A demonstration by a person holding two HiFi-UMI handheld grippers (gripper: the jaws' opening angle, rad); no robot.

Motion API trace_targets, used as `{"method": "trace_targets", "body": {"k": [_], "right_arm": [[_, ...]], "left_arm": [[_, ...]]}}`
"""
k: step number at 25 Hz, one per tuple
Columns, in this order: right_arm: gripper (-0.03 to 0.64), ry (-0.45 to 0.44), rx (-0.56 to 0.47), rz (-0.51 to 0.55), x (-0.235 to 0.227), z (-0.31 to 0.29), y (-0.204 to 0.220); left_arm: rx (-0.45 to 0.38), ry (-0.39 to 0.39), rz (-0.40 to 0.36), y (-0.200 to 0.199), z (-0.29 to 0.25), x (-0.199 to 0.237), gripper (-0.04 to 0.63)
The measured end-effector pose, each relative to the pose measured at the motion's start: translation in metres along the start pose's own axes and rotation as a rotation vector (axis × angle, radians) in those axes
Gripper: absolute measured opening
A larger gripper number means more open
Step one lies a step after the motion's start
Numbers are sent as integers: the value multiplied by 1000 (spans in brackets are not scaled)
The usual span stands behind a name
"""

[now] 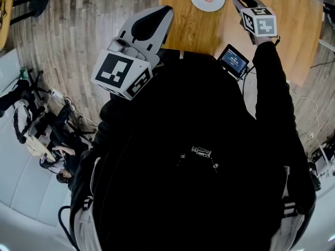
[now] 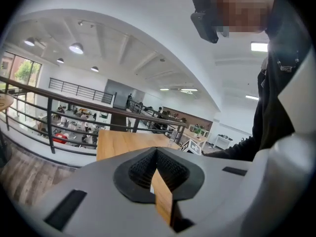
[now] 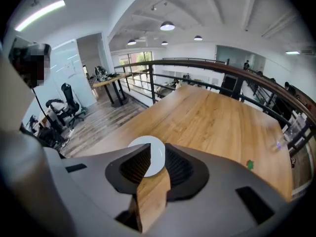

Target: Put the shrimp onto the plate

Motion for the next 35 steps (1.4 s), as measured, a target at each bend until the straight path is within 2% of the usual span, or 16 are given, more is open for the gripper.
{"method": "trace_targets", "body": {"k": [4, 7, 9, 12, 15, 19, 26, 35], "right_arm": [[68, 51, -167, -36, -4, 72, -13], [45, 62, -295, -21, 4, 142, -47], [21, 17, -401, 11, 21, 190, -71], [19, -81, -581, 33, 52, 251, -89], [18, -109, -690, 85, 79, 288, -105], [18, -110, -732, 113, 93, 305, -109], [18, -123, -738, 90, 84, 302, -98], [18, -136, -722, 82, 82, 291, -96]], "left_arm": [[-47, 71, -97, -11, -11, -13, 5], [-91, 116, -132, -44, -13, -23, 5], [-120, 153, -156, -64, -17, -38, 5], [-157, 223, -203, -73, -28, -72, 5], [-176, 300, -241, -75, -38, -99, 5], [-178, 358, -275, -76, -45, -119, 5], [-159, 411, -319, -70, -53, -141, 5], [-137, 406, -323, -65, -59, -138, 5]]}}
Point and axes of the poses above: the fingertips, and each gripper's own axes: z backward along the fingers, x to its left, y out of its underside, the point moved 4 cm from there along z, backward along the fingers, and after that the axes turned 3 degrees about -x, right-handed, at the moved point
